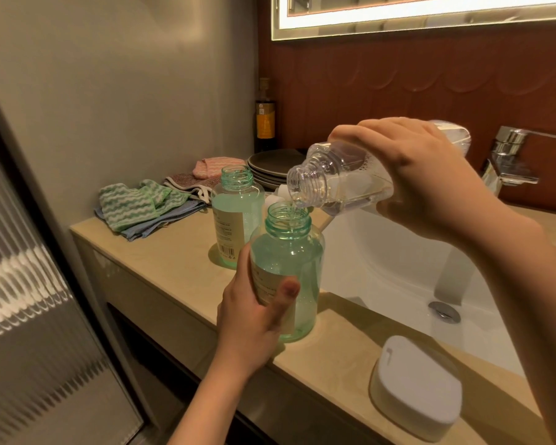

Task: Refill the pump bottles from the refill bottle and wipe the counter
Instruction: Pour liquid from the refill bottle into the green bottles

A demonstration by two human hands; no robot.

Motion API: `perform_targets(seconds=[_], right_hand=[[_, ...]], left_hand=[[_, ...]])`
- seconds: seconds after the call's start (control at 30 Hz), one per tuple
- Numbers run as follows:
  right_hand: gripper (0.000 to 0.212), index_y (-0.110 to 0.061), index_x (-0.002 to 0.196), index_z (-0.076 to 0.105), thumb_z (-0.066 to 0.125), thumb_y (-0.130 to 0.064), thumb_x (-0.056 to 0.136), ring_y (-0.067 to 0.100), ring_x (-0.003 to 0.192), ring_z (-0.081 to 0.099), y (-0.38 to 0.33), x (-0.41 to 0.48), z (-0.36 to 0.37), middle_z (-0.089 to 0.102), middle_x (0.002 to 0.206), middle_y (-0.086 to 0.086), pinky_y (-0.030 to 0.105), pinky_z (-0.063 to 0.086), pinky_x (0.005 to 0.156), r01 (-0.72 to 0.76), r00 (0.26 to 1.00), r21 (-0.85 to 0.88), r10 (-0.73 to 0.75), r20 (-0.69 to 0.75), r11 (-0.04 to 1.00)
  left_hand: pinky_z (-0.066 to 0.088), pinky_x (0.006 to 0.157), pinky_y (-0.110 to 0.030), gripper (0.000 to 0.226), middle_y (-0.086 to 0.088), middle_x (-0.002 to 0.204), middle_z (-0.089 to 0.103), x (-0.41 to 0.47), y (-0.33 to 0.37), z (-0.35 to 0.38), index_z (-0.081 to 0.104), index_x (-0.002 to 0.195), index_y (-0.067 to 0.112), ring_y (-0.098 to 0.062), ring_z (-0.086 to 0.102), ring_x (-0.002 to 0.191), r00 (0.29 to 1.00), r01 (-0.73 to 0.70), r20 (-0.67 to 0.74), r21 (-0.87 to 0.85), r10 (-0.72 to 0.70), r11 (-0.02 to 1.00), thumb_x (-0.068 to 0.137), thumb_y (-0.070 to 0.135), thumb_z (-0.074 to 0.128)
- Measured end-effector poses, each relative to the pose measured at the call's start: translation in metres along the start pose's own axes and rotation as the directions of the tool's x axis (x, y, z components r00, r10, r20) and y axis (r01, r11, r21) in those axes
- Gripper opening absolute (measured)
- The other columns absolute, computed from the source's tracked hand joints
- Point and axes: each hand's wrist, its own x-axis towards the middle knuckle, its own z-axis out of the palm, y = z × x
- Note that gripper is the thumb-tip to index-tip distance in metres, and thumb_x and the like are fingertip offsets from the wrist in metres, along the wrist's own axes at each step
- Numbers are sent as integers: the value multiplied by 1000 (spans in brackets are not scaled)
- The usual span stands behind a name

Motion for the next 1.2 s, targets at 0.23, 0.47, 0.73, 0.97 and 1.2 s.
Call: perform_targets(seconds=[0.23,0.47,0.73,0.97,1.2], right_hand=[[84,-18,136,45,80,3,62,35,111,53,0,0,0,59,121,12,42,37,95,0,1000,6,0,0,1000],[83,-18,136,44,78,5,63,35,112,53,0,0,0,59,122,11,42,36,95,1,1000,12,-1,-2,1000],[84,-18,136,44,79,4,62,35,110,54,1,0,1,60,120,12,44,39,94,7,1000,3,-7,-9,1000],[84,-17,135,45,80,4,62,35,108,55,1,0,1,60,118,12,44,40,93,12,1000,-1,-12,-11,1000],[85,-18,135,44,80,4,62,35,109,54,2,0,1,60,119,12,44,40,94,13,1000,-6,-13,-7,1000]], left_hand=[[48,85,-27,82,35,108,58,1,0,0,42,118,43,7,57,100,1000,-7,7,-6,7,1000,55,96,36],[46,82,-17,83,37,107,58,1,1,0,43,118,42,10,57,99,1000,-11,11,-14,11,1000,55,96,36],[44,83,-12,85,39,108,56,1,1,0,41,120,42,11,55,101,1000,-10,10,-12,10,1000,55,96,35],[47,85,-23,84,37,107,58,1,0,0,41,119,43,10,56,100,1000,-8,7,-12,8,1000,54,96,36],[48,85,-28,86,26,107,62,1,1,1,42,119,42,2,59,100,1000,-1,1,-9,1,1000,53,97,35]])
